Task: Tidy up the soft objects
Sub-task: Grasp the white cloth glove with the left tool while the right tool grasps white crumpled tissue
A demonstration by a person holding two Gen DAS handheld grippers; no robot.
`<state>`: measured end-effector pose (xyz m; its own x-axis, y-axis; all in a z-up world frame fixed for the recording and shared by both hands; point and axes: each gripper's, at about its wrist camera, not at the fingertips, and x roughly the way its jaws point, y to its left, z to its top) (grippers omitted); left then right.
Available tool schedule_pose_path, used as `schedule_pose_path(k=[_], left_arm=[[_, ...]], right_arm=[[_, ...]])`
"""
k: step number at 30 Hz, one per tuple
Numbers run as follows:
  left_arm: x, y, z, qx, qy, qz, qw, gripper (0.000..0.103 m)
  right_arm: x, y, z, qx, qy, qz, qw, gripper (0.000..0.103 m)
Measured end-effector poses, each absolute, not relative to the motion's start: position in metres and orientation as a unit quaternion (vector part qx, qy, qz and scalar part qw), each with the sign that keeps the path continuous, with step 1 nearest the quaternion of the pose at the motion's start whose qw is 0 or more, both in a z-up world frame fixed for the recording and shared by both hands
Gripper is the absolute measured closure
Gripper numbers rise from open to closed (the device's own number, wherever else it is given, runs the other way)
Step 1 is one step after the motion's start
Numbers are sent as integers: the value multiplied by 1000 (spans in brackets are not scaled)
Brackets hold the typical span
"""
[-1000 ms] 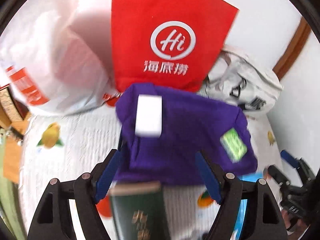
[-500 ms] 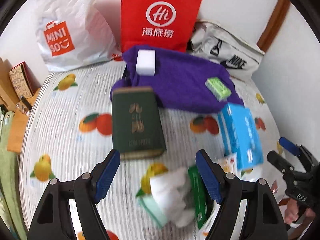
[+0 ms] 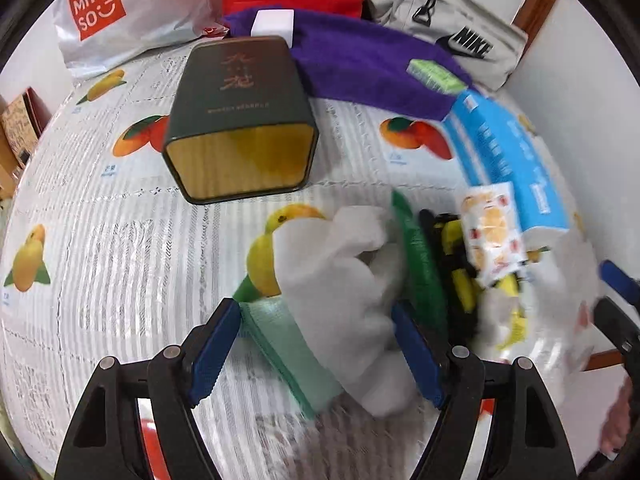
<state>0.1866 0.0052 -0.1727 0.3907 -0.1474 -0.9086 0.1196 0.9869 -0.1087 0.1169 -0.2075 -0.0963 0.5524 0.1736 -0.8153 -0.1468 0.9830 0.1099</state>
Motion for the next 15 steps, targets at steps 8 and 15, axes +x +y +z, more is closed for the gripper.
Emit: schedule_pose_path(k=[8, 15], left_arm=[[180, 13, -174, 26, 516, -79, 852, 83], [168, 53, -173, 11, 511, -43, 858, 86]], right_arm=[[116, -200, -107, 25, 466, 91, 880, 23], [129, -168, -113, 23, 467, 124, 875, 23]])
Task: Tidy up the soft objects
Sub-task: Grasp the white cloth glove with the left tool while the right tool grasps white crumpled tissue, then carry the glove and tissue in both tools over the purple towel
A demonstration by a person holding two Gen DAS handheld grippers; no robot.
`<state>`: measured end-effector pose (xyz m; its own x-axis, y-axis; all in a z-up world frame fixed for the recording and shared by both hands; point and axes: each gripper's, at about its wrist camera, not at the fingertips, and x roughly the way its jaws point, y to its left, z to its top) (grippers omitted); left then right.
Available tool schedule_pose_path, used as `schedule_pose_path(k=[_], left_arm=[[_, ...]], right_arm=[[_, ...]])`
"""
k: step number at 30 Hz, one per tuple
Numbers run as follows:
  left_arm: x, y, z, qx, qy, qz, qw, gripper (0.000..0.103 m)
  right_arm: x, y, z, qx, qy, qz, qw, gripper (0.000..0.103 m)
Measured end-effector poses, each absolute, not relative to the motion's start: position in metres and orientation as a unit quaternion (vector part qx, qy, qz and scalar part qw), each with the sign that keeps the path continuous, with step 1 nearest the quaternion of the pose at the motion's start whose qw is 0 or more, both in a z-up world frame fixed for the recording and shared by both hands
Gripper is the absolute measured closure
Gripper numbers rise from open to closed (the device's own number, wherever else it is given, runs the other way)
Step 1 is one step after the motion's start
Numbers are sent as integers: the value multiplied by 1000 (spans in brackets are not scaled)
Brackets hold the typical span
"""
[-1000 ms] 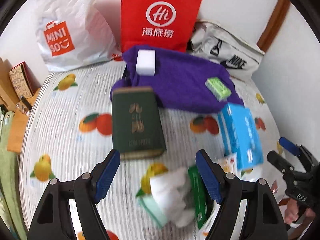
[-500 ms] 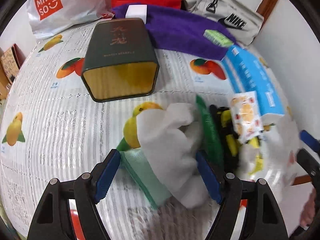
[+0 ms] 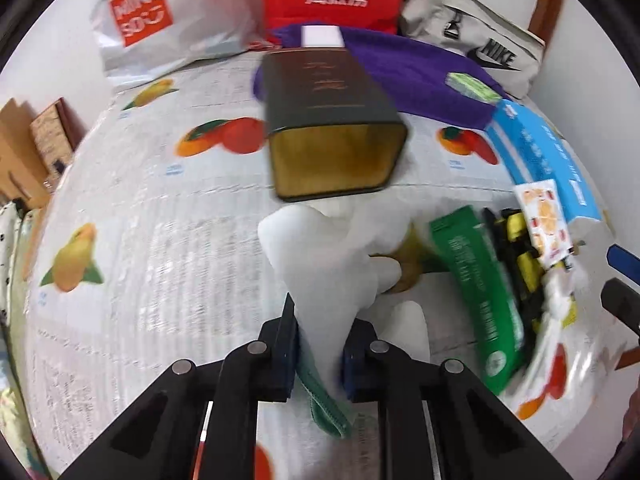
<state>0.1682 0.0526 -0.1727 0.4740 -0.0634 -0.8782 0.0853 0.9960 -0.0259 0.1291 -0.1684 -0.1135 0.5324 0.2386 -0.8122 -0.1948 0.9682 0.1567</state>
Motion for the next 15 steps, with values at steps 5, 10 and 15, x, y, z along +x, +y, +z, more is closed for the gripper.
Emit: schedule_pose_path(k=[5, 10, 15], left_arm=[[166, 58, -175, -7, 506, -45, 861, 86], [165, 60, -176, -14, 504, -47, 863, 84], [164, 61, -175, -18, 502, -49, 863, 84]], right_arm=[[131, -140, -129, 13, 480, 159, 863, 27], [134, -120, -142, -30, 482, 170, 859, 58], [130, -121, -142, -40, 474, 174, 863, 81]])
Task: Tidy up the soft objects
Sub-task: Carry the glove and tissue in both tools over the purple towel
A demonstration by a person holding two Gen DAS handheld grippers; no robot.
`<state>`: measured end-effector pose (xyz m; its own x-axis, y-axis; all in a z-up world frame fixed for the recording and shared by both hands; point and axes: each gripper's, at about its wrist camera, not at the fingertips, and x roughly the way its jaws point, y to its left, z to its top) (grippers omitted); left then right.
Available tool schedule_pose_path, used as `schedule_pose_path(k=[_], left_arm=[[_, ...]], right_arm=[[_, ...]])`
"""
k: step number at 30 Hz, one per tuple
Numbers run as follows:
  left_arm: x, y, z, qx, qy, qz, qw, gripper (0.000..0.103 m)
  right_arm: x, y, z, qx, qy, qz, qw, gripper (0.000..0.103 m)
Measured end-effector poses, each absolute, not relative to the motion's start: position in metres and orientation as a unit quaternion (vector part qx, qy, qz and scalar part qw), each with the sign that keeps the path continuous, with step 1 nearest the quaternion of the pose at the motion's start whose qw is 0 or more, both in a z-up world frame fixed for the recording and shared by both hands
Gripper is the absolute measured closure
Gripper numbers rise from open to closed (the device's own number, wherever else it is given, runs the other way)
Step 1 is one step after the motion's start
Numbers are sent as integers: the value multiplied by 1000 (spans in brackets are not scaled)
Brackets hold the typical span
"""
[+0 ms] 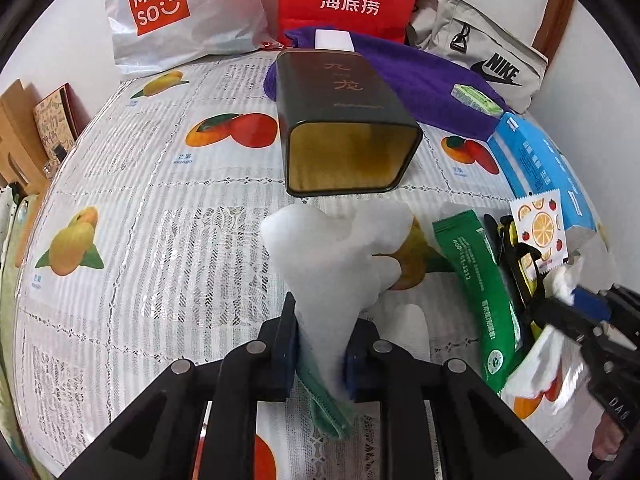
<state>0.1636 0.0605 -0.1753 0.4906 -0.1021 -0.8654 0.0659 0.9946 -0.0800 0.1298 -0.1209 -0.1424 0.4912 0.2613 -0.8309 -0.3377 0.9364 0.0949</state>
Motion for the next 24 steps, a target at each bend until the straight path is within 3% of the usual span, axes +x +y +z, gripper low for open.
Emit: schedule_pose_path(k=[11, 24], left_arm=[[150, 53, -175, -6, 489, -39, 871, 84], [150, 45, -175, 11, 488, -29, 872, 87]], right_arm=[[107, -170, -120, -20, 450, 132, 883, 81], [107, -219, -161, -14, 490, 64, 869, 81]])
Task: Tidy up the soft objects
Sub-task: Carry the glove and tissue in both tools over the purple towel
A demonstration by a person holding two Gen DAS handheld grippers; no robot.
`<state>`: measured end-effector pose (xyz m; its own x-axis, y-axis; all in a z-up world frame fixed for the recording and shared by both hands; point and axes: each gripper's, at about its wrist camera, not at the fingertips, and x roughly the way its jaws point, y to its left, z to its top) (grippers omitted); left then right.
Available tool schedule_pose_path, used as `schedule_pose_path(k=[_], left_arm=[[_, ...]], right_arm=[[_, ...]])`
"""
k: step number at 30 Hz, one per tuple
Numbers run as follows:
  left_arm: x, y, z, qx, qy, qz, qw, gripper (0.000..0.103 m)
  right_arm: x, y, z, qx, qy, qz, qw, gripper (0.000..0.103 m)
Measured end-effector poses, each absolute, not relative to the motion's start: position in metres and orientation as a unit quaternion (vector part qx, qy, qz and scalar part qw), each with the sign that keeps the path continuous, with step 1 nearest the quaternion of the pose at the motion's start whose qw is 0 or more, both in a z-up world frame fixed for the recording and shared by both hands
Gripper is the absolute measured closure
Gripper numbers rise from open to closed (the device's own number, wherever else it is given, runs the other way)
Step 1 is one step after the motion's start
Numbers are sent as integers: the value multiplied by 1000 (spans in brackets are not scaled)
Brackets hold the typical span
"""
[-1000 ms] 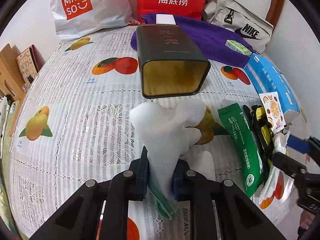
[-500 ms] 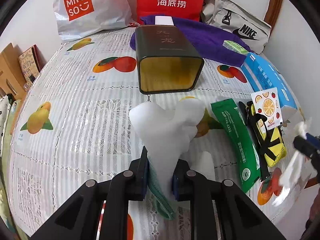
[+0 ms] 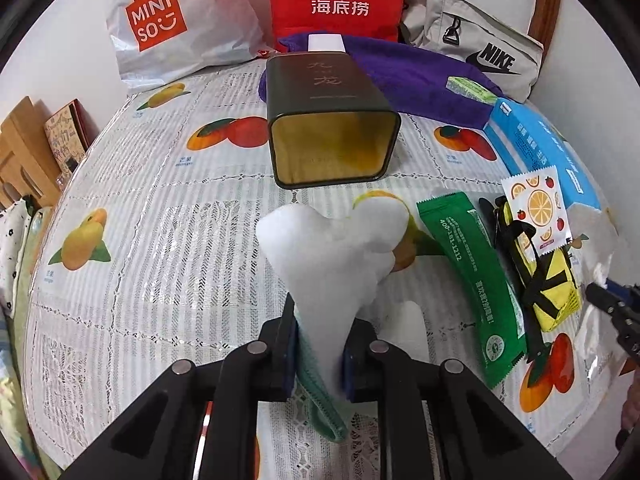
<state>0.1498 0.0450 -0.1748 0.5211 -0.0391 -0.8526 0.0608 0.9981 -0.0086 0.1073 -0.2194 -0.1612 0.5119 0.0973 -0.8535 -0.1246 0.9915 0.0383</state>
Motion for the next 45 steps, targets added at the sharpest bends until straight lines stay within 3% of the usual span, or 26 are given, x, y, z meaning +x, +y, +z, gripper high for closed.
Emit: schedule_pose_path(k=[12, 34, 45], left_arm=[[145, 43, -158, -16, 491, -18, 871, 88], [187, 58, -68, -43, 448, -29, 892, 88], [245, 58, -54, -49, 448, -48, 891, 88]], right_arm=[[113, -223, -162, 13, 492, 110, 864, 80], [161, -212, -69, -14, 421, 131, 897, 80], [226, -209, -41, -8, 397, 114, 911, 80]])
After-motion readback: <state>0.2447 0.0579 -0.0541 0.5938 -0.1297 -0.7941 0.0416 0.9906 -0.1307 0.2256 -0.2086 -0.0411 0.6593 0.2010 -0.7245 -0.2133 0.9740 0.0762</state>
